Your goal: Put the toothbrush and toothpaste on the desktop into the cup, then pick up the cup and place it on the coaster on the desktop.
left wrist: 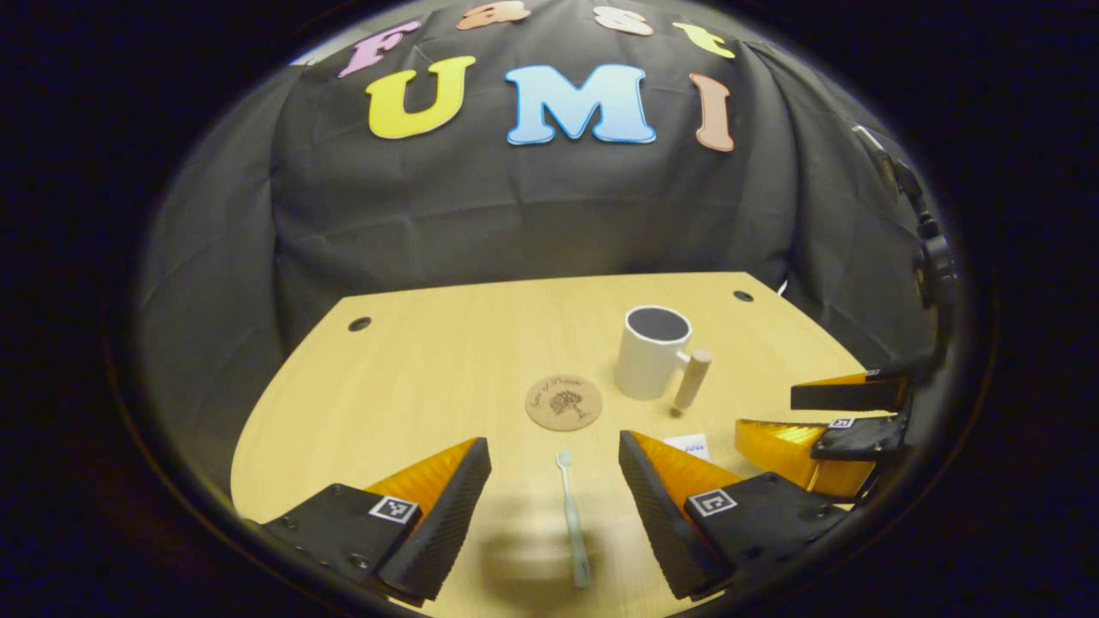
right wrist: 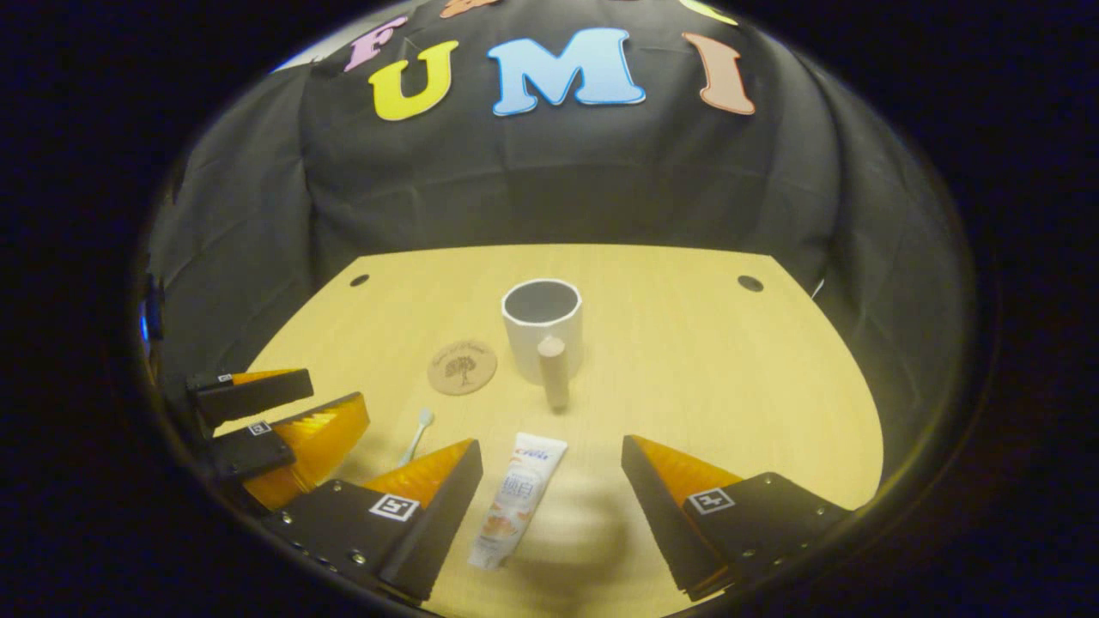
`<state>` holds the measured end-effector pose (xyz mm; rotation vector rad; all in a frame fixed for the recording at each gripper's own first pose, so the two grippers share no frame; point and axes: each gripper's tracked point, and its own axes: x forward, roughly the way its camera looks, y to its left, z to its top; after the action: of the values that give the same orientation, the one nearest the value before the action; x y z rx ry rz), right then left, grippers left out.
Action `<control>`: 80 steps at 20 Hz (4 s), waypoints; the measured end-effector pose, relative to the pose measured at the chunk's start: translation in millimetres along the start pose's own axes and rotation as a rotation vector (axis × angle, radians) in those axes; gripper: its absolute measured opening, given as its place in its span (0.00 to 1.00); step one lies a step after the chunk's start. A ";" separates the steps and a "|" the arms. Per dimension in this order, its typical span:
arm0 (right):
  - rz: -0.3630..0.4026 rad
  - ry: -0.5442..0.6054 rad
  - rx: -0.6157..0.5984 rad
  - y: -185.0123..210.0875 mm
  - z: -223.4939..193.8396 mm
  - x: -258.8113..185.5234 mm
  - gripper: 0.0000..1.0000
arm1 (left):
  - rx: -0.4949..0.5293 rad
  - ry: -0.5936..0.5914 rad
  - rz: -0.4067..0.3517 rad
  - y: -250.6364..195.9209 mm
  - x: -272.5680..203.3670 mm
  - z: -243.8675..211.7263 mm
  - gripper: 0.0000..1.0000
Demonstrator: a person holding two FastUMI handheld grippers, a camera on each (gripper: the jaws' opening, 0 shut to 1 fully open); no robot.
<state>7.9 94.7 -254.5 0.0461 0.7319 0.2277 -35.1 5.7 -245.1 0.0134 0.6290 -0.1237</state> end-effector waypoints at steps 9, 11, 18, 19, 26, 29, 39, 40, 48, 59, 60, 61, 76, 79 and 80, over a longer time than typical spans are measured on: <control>-0.030 0.239 0.020 8.7 -50.0 38.2 0.98 | -0.071 0.316 -0.006 1.5 39.7 -86.4 1.00; -0.038 0.267 0.029 8.3 -54.4 44.1 0.98 | -0.071 0.336 0.010 6.1 44.1 -92.7 1.00; -0.094 0.388 0.061 2.3 -75.6 58.1 0.96 | -0.056 0.407 0.045 11.5 53.3 -108.6 1.00; -0.108 0.390 0.054 -0.7 -75.4 56.1 0.95 | -0.053 0.401 0.045 12.4 51.9 -106.9 0.98; -0.098 0.440 0.044 3.8 -76.7 51.9 0.70 | -0.017 0.406 0.010 1.1 58.0 -103.4 0.72; -0.104 0.480 0.080 4.6 -77.9 50.0 0.41 | 0.006 0.412 0.015 1.7 60.7 -103.6 0.41; -0.040 0.472 0.192 12.6 -76.5 45.8 0.13 | 0.013 0.409 0.041 1.2 65.5 -98.8 0.08; -0.029 0.473 0.206 13.8 -79.5 48.1 0.03 | 0.005 0.399 0.046 2.2 66.0 -97.9 0.08; -0.014 0.442 0.248 7.8 -69.7 37.8 0.03 | -0.001 0.297 0.007 -0.4 58.5 -74.6 0.08; 0.014 0.204 0.259 -14.2 25.9 -13.5 0.04 | -0.049 0.154 -0.005 3.2 41.2 -17.9 0.07; 0.020 0.181 0.262 -15.0 37.1 -15.7 0.03 | -0.051 0.139 -0.005 3.0 40.9 -11.6 0.07; 0.023 0.163 0.264 -15.8 45.6 -15.3 0.03 | -0.054 0.124 -0.007 2.7 38.2 -5.2 0.07; 0.081 -0.119 0.354 -11.2 192.4 19.3 0.03 | -0.108 0.044 -0.044 2.5 17.9 42.3 0.07; 0.087 -0.160 0.371 -9.4 212.3 42.3 0.03 | -0.102 0.052 -0.041 4.4 17.3 41.6 0.07; 0.090 -0.170 0.380 -9.1 217.0 49.9 0.03 | -0.102 0.053 -0.038 4.7 17.3 43.0 0.07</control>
<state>190.3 105.1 -127.0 0.4553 0.5955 0.1653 4.5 6.2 -220.6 -0.0939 0.6878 -0.1286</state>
